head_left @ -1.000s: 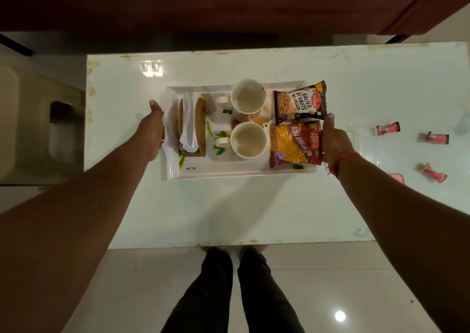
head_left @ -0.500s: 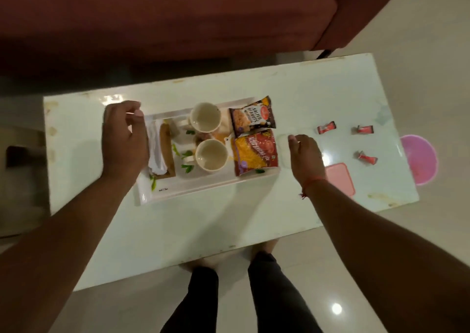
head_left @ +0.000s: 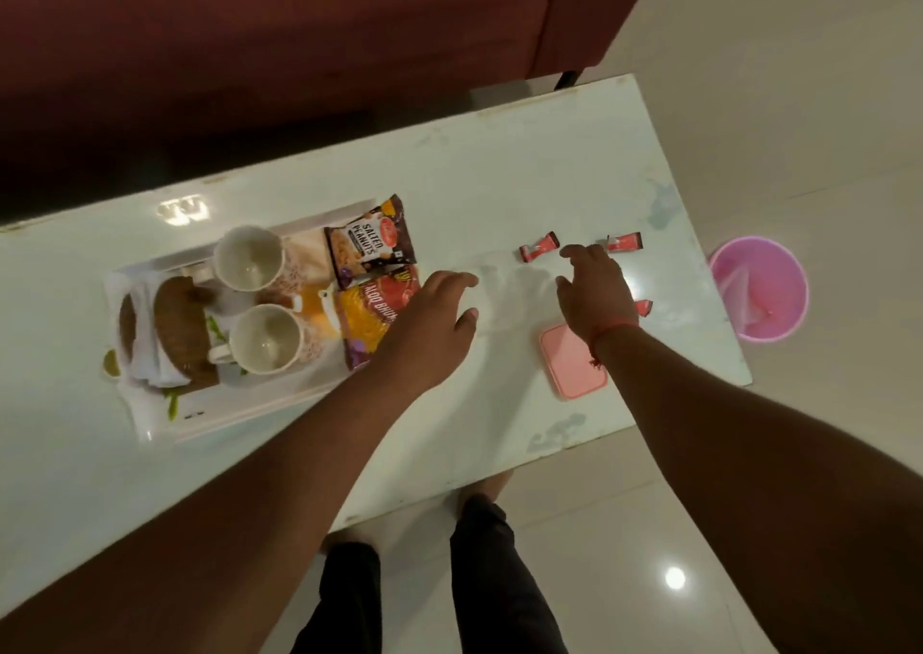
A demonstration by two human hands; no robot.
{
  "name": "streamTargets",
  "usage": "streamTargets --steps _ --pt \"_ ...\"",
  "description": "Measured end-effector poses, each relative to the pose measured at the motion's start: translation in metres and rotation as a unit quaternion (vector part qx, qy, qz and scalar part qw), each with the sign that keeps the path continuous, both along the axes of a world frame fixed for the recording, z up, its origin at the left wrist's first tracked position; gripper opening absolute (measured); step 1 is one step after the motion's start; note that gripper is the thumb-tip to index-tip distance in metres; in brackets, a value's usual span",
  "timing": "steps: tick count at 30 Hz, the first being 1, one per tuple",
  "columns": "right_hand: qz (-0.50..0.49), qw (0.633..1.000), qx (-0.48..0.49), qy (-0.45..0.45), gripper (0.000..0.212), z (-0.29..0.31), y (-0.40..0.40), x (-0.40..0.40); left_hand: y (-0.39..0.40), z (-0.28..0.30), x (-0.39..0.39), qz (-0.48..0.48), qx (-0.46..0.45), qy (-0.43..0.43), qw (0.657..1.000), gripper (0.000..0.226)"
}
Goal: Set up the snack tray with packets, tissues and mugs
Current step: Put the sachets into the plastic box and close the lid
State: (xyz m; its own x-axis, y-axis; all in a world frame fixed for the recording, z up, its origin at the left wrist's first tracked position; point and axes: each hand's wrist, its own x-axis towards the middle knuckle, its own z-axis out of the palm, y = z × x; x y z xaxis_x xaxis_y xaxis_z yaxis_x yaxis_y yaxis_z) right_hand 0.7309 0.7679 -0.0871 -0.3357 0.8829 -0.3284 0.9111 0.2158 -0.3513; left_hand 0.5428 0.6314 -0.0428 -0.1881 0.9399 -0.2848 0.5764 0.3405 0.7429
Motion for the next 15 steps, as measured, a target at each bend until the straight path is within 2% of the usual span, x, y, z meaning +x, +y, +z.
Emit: streamTargets --steps 3,5,10,12,15 --pt "0.119 0.992 -0.002 -0.050 0.056 -0.016 0.030 -0.009 0.029 -0.014 0.007 0.040 -0.010 0.055 0.998 0.031" --pt "0.184 0.980 0.018 -0.079 0.056 -0.027 0.042 -0.016 0.042 -0.022 0.008 0.095 -0.026 0.074 0.992 0.028" --pt "0.253 0.955 0.125 -0.093 0.034 -0.041 0.042 -0.018 0.048 -0.034 0.007 0.183 -0.064 0.055 0.979 0.022" --pt "0.217 0.966 0.120 -0.069 0.027 -0.041 0.038 -0.014 0.045 -0.034 0.007 0.190 -0.066 0.049 0.978 0.022" --pt "0.036 0.997 0.059 0.043 0.021 -0.032 0.030 -0.013 0.041 -0.039 0.008 0.196 -0.067 0.020 0.978 0.020"
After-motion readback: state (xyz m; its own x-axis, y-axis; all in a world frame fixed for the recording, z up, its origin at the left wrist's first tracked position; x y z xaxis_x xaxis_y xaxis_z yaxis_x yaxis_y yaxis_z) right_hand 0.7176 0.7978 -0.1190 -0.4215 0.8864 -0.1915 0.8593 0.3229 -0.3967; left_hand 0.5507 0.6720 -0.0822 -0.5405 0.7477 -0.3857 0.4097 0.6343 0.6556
